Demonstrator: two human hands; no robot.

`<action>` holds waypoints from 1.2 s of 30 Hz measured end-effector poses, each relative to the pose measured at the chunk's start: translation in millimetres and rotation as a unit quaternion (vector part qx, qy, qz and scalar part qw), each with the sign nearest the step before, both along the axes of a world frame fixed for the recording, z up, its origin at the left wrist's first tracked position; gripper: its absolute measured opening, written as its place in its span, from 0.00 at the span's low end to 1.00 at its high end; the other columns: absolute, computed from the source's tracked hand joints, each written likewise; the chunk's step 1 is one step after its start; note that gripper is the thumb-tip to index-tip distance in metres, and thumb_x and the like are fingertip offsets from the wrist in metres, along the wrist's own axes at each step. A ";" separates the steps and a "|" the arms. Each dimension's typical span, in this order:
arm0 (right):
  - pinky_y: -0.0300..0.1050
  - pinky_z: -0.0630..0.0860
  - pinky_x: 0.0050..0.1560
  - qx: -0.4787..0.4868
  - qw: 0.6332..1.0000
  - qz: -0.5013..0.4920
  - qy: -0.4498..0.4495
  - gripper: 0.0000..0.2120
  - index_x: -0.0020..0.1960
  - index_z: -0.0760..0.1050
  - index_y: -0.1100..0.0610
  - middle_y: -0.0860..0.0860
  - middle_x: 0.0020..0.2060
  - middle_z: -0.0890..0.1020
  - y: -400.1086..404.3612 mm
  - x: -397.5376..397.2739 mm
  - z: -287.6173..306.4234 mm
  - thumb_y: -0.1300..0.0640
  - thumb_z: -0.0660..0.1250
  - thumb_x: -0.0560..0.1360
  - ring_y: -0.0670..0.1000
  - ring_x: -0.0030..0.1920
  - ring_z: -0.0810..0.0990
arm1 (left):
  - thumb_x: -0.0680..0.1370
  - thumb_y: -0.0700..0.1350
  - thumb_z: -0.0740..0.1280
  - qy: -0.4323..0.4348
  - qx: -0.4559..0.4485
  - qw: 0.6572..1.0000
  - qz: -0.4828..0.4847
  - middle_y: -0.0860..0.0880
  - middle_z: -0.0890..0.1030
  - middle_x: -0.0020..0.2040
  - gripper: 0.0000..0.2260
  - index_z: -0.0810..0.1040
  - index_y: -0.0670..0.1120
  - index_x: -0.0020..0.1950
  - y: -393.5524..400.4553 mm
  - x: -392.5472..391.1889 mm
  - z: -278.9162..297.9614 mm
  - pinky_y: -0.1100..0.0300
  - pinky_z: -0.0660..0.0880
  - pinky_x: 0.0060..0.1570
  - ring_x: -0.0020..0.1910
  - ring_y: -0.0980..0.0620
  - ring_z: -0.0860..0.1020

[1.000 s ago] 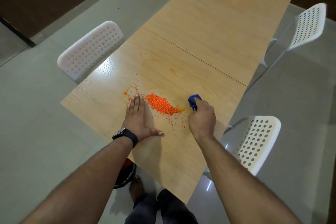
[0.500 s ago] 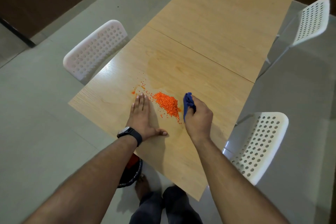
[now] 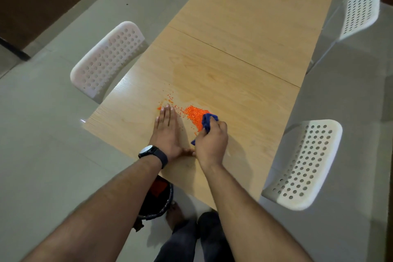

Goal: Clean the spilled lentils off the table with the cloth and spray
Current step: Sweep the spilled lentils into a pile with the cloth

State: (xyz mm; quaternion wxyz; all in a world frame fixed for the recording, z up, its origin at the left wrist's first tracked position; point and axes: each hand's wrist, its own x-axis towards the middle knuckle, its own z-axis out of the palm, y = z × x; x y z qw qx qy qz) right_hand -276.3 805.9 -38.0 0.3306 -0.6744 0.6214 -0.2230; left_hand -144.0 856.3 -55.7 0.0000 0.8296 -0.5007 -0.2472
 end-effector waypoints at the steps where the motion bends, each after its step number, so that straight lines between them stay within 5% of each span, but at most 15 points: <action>1: 0.46 0.75 0.65 0.002 1.000 0.008 -0.014 0.21 0.70 0.78 0.62 0.56 0.60 0.78 0.7 7.8 2.1 0.65 0.68 0.77 0.56 0.59 0.79 | 0.64 0.73 0.75 -0.004 -0.003 1.000 -0.005 0.43 0.32 0.83 0.71 0.31 0.40 0.82 1.2 3.0 -1.3 0.46 0.41 0.82 0.82 0.44 0.33; 8: 0.49 0.78 0.56 -0.077 0.996 -0.019 -0.039 0.21 0.68 0.80 0.62 0.55 0.52 0.81 0.9 -28.9 9.1 0.66 0.67 0.75 0.56 0.52 0.81 | 0.54 0.83 0.70 0.021 0.000 1.000 -0.005 0.44 0.31 0.83 0.78 0.29 0.41 0.82 0.6 2.6 -0.3 0.47 0.38 0.82 0.82 0.45 0.32; 14: 0.43 0.75 0.53 -0.059 0.993 -0.093 0.046 0.20 0.68 0.80 0.61 0.53 0.54 0.79 13.0 -85.7 3.1 0.67 0.67 0.77 0.55 0.52 0.81 | 0.55 0.82 0.70 0.024 -0.014 1.000 -0.006 0.44 0.31 0.83 0.77 0.30 0.42 0.82 1.6 3.0 0.6 0.49 0.36 0.81 0.82 0.45 0.31; 25: 0.40 0.72 0.66 0.011 0.998 -0.046 -0.029 0.22 0.71 0.78 0.61 0.55 0.60 0.80 24.7 -2.3 0.4 0.65 0.69 0.78 0.54 0.59 0.79 | 0.62 0.75 0.75 0.023 -0.024 0.999 -0.025 0.42 0.34 0.84 0.72 0.33 0.40 0.83 9.9 11.0 -2.5 0.46 0.40 0.82 0.83 0.44 0.34; 31: 0.38 0.72 0.53 -0.010 0.998 -0.005 -0.069 0.20 0.67 0.81 0.59 0.53 0.52 0.82 10.9 -0.9 5.5 0.66 0.68 0.77 0.48 0.49 0.78 | 0.55 0.79 0.74 0.024 -0.034 0.999 -0.020 0.42 0.34 0.84 0.77 0.34 0.39 0.83 14.6 24.9 0.7 0.46 0.39 0.82 0.83 0.44 0.35; 36: 0.42 0.73 0.56 -0.054 0.998 -0.028 0.013 0.21 0.67 0.82 0.60 0.57 0.52 0.83 -40.8 -29.7 1.2 0.68 0.67 0.75 0.57 0.52 0.81 | 0.53 0.80 0.74 0.033 -0.029 0.999 0.004 0.44 0.30 0.83 0.79 0.30 0.41 0.82 15.4 30.0 1.3 0.48 0.37 0.81 0.82 0.45 0.32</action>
